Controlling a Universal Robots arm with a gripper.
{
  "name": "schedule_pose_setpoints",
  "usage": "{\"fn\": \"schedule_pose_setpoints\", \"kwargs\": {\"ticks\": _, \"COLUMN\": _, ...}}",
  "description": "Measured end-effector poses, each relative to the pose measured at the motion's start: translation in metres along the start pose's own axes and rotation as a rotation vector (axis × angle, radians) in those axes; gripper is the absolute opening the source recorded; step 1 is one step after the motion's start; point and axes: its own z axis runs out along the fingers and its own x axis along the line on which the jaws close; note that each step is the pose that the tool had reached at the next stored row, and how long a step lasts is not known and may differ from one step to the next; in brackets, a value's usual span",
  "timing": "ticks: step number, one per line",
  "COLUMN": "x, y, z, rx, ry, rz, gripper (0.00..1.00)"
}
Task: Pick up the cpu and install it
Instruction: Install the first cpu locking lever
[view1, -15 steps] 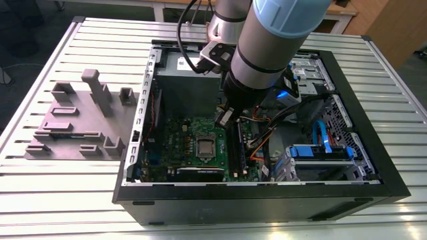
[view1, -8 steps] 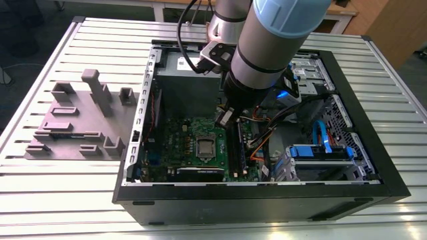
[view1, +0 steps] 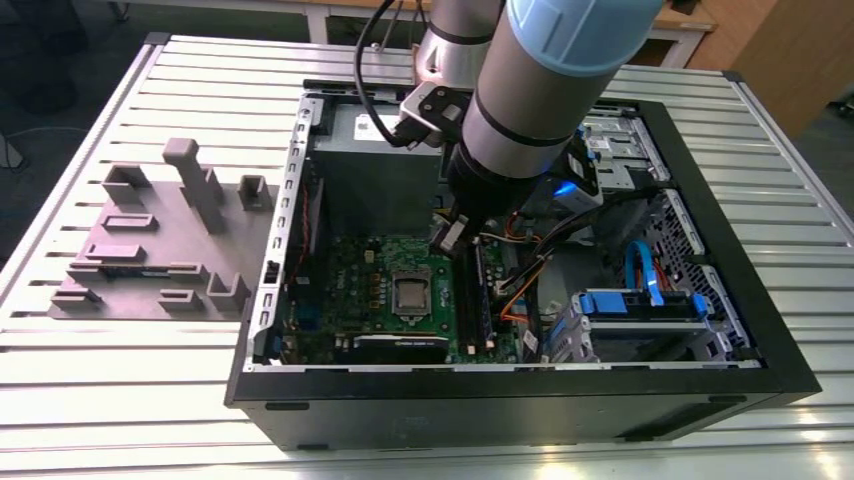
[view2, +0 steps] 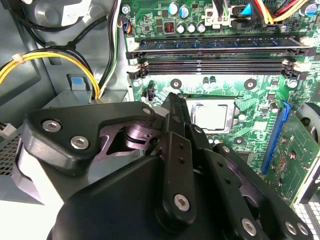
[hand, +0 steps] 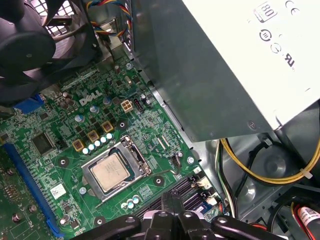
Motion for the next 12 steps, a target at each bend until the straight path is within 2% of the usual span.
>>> {"fn": "schedule_pose_setpoints", "kwargs": {"ticks": 5, "x": -0.0001, "y": -0.0001, "z": 0.0000, "rx": 0.0000, "ry": 0.0000, "rz": 0.000, "gripper": 0.10}}
{"fn": "schedule_pose_setpoints", "kwargs": {"ticks": 6, "x": -0.0001, "y": -0.0002, "z": 0.0000, "rx": 0.0000, "ry": 0.0000, "rz": 0.000, "gripper": 0.23}}
{"fn": "schedule_pose_setpoints", "kwargs": {"ticks": 7, "x": -0.0001, "y": -0.0002, "z": 0.0000, "rx": 0.0000, "ry": 0.0000, "rz": 0.000, "gripper": 0.29}}
{"fn": "schedule_pose_setpoints", "kwargs": {"ticks": 8, "x": -0.0002, "y": -0.0002, "z": 0.0000, "rx": 0.0000, "ry": 0.0000, "rz": 0.000, "gripper": 0.29}}
{"fn": "schedule_pose_setpoints", "kwargs": {"ticks": 9, "x": -0.0002, "y": -0.0002, "z": 0.0000, "rx": 0.0000, "ry": 0.0000, "rz": 0.000, "gripper": 0.36}}
{"fn": "schedule_pose_setpoints", "kwargs": {"ticks": 12, "x": -0.0002, "y": -0.0003, "z": 0.0000, "rx": 0.0000, "ry": 0.0000, "rz": 0.000, "gripper": 0.36}}
